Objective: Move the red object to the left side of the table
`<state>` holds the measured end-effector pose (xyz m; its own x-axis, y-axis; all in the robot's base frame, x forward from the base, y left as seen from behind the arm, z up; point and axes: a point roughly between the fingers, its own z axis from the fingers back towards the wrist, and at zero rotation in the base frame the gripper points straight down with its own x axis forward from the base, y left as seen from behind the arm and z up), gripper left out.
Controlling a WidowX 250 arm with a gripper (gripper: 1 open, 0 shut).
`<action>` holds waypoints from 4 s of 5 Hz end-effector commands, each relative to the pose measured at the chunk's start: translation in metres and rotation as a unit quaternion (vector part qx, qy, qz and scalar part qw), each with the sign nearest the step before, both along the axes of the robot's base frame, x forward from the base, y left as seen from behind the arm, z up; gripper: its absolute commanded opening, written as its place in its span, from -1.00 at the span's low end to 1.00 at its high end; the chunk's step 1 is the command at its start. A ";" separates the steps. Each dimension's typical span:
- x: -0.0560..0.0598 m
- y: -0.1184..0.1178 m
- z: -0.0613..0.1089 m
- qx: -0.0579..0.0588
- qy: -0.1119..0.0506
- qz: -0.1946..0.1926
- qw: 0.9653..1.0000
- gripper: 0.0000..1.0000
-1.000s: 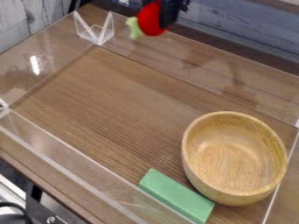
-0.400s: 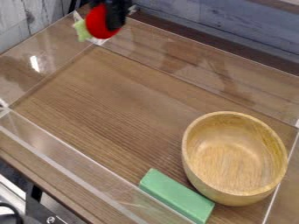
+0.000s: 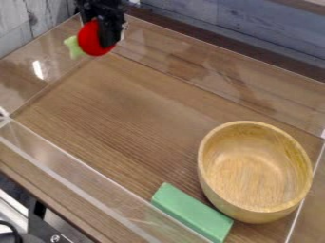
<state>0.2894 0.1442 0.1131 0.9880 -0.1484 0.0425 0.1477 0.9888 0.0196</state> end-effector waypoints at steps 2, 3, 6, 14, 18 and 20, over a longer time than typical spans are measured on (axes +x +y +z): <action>-0.008 -0.007 0.007 0.005 -0.033 0.010 0.999 -1.00; -0.011 -0.010 -0.008 0.003 -0.027 0.004 1.000 -1.00; -0.015 -0.011 -0.045 -0.003 -0.006 -0.006 1.000 -1.00; -0.012 0.042 -0.063 -0.071 0.017 0.118 0.990 1.00; -0.018 0.049 -0.056 -0.117 0.058 0.164 0.978 1.00; -0.020 0.050 -0.053 -0.129 0.075 0.185 0.971 1.00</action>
